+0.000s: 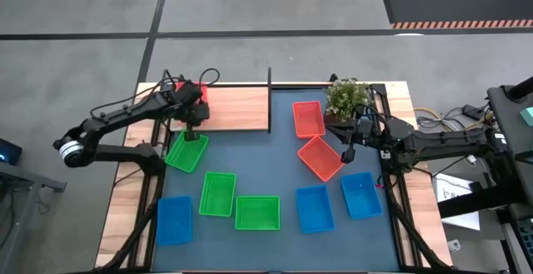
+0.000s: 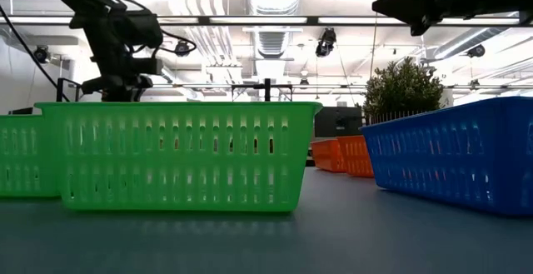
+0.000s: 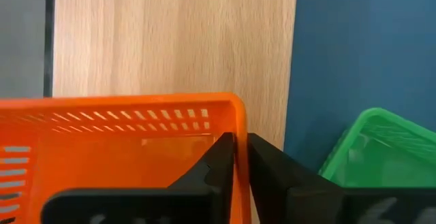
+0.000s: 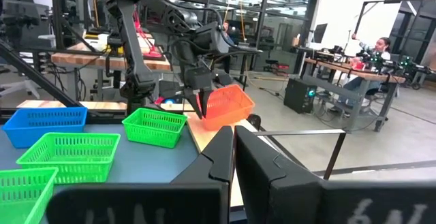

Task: Stack baskets on shelf by color
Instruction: Put the bottom left orange bin on the shelf

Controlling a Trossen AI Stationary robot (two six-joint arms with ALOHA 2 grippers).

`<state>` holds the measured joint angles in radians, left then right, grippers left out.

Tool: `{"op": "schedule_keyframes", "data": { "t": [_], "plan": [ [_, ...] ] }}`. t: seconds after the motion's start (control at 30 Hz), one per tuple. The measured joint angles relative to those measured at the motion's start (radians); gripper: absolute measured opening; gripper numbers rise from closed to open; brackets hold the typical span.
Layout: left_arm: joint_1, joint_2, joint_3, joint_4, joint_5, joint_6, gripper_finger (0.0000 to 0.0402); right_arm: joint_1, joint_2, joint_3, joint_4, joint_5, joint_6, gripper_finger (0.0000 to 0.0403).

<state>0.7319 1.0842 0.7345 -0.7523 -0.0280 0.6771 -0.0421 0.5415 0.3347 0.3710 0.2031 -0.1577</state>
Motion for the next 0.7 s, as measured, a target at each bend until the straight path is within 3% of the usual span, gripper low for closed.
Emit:
{"op": "schedule_keyframes", "data": {
  "t": [0.43, 0.7],
  "plan": [
    [-0.002, -0.064, 0.029, 0.001, -0.032, -0.028, 0.0054, 0.000, 0.000, 0.000, 0.000, 0.000, 0.001, 0.0009],
    [-0.043, -0.067, 0.117, 0.041, -0.010, -0.308, 0.0054, 0.000, 0.000, 0.000, 0.000, 0.000, 0.007, 0.0009]
  ]
}}
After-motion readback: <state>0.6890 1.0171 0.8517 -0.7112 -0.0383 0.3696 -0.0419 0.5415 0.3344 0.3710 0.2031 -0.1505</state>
